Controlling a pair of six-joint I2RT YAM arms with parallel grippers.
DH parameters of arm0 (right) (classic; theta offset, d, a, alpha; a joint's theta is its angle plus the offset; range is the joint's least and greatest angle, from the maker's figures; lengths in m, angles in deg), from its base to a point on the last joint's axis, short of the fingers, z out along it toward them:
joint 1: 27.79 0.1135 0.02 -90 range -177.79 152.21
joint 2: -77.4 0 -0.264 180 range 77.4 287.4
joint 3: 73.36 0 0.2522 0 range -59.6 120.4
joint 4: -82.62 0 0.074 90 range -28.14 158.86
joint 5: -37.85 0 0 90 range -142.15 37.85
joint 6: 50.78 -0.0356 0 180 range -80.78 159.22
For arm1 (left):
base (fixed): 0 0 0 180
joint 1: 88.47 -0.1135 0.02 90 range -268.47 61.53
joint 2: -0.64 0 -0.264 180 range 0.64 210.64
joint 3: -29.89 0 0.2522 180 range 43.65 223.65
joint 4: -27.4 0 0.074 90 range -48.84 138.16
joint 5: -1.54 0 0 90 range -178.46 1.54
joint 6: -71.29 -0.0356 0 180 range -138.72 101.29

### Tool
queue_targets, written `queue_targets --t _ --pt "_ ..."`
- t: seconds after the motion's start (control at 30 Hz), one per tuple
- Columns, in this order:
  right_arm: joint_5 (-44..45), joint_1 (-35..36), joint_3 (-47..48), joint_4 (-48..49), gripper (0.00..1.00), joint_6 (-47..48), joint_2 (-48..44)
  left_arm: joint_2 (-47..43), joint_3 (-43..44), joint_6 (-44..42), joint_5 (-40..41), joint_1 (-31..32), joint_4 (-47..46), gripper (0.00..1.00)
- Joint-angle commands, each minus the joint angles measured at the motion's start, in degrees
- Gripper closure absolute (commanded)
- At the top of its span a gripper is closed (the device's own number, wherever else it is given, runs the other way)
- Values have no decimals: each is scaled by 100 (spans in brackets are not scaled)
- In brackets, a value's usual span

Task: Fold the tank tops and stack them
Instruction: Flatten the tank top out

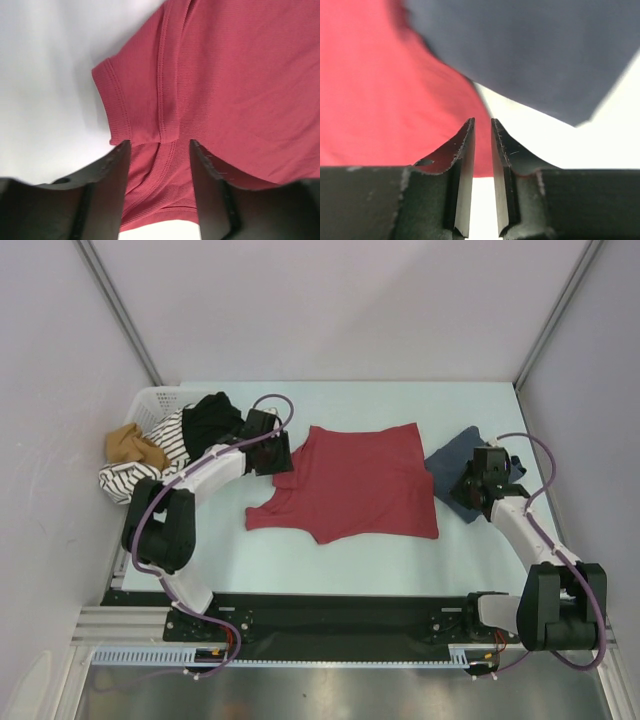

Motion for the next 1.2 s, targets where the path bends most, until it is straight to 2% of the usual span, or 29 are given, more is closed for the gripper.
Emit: queue_targets --t 0.0,0.13,0.23,0.3,0.33,0.5,0.83,1.1,1.17 --pt "99 -90 -361 -111 77 -50 -109 -83 -76 -87 -6 117 -11 48" --pt "-77 -284 -564 126 78 -164 48 -250 -226 -60 -6 144 -55 54" --pt "-251 -301 -547 380 77 -234 460 -268 -191 -61 -76 161 24 54" --pt "-288 -310 -425 486 78 -304 733 -259 -147 -26 3 205 94 50" --pt "-332 -328 -372 600 78 -357 865 -233 -130 -8 3 240 173 43" --pt "-429 -433 -12 829 81 -594 1727 -136 28 -25 363 381 358 42" --pt "-279 -1013 726 1005 79 -946 2764 557 538 -96 838 566 665 54" --pt "-508 -1013 569 1128 78 -964 2327 1217 1136 -183 1208 557 1017 63" --pt "-569 -1005 447 1207 78 -973 2029 1297 1206 -227 1164 557 1018 75"
